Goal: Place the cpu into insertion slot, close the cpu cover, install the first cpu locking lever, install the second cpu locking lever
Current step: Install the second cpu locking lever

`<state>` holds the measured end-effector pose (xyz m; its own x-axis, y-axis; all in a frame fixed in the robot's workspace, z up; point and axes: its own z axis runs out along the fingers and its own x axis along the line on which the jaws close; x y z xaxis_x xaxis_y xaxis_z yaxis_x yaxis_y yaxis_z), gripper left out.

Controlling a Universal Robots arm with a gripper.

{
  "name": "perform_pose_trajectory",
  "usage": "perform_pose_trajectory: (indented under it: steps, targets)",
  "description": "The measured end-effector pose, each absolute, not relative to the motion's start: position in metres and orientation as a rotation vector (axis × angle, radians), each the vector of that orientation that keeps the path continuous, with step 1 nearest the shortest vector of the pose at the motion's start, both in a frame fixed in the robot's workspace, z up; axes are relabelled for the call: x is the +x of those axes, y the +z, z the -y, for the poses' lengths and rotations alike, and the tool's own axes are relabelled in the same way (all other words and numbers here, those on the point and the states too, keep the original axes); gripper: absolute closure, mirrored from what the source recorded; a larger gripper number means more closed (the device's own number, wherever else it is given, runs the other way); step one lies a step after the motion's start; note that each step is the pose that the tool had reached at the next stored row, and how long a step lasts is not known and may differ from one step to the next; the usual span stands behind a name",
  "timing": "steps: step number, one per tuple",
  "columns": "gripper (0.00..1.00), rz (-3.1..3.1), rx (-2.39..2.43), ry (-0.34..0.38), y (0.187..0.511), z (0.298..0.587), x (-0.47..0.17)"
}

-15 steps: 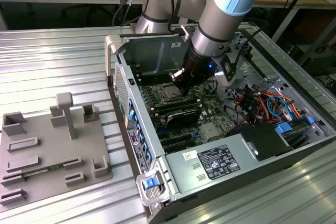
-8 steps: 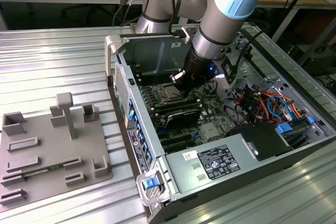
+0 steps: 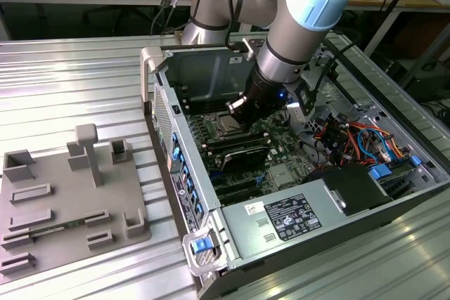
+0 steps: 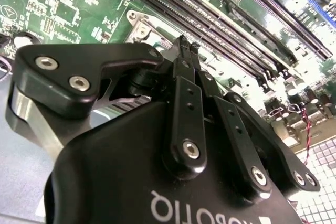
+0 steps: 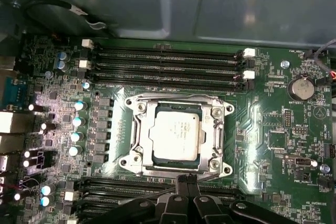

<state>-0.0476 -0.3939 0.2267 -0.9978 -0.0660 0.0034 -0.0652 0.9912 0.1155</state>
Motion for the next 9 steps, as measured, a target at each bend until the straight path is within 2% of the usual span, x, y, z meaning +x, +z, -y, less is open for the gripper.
perform_pose_trajectory:
  steps: [9]
  targets:
    - [0.89, 3.128, 0.103, -0.181, 0.221, 0.394, -0.059]
